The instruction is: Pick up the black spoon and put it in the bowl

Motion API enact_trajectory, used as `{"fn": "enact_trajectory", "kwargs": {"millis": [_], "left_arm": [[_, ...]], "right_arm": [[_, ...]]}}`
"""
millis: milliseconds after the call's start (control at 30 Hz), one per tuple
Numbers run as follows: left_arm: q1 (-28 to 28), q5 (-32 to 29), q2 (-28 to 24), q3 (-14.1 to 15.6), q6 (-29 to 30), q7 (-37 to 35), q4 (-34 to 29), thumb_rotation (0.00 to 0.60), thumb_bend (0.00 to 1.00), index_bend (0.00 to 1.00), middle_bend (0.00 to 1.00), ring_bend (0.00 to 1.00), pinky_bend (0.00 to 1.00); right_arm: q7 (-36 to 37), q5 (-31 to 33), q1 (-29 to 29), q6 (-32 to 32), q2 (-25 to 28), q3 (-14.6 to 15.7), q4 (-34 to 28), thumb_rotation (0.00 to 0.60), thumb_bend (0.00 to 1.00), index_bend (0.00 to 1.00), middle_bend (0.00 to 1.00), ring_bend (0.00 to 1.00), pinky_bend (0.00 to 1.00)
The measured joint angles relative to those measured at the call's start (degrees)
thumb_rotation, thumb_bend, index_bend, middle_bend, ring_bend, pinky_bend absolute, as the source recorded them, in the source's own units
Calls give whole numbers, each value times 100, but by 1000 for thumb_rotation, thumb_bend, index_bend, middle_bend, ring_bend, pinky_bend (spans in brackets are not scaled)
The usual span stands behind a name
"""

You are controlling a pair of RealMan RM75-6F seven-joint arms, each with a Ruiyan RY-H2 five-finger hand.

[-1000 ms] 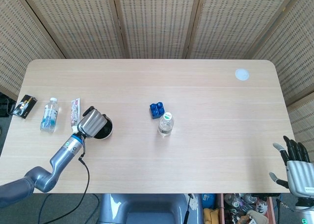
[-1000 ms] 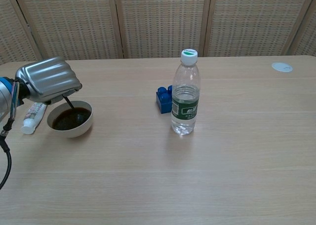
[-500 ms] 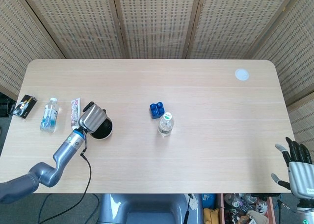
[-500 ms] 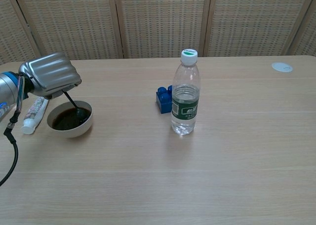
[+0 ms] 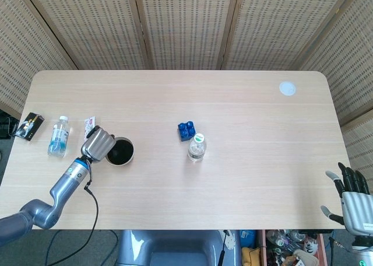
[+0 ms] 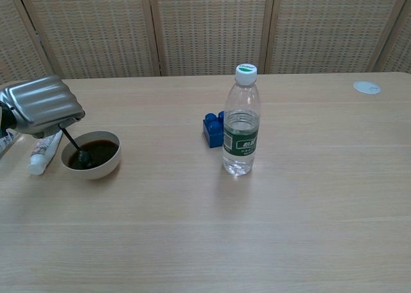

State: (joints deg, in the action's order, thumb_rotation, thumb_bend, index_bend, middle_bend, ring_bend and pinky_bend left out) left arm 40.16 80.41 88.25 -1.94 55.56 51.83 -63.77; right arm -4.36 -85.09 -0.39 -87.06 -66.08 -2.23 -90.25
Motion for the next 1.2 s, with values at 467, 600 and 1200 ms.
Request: {"fn": "enact_trajectory", "kwargs": {"millis": [467,600,1200], "left_arm": [[264,-163,292,-197,-140,241,-58,600,419,646,782,730,728],[358,-274,439,-282,-208,302,152,600,419,646,782,730,728],[196,-436,318,-119,-178,101,324,600,420,646,782,730,728]], "right_arm": [[62,25,-61,-58,-10,1,47,600,188,221,95,0,33],[82,32,-74,-54,-29,9,63,600,189,221,95,0,33],[73,-12,-45,-30,-37,-6,59,600,189,221,95,0,33]]}}
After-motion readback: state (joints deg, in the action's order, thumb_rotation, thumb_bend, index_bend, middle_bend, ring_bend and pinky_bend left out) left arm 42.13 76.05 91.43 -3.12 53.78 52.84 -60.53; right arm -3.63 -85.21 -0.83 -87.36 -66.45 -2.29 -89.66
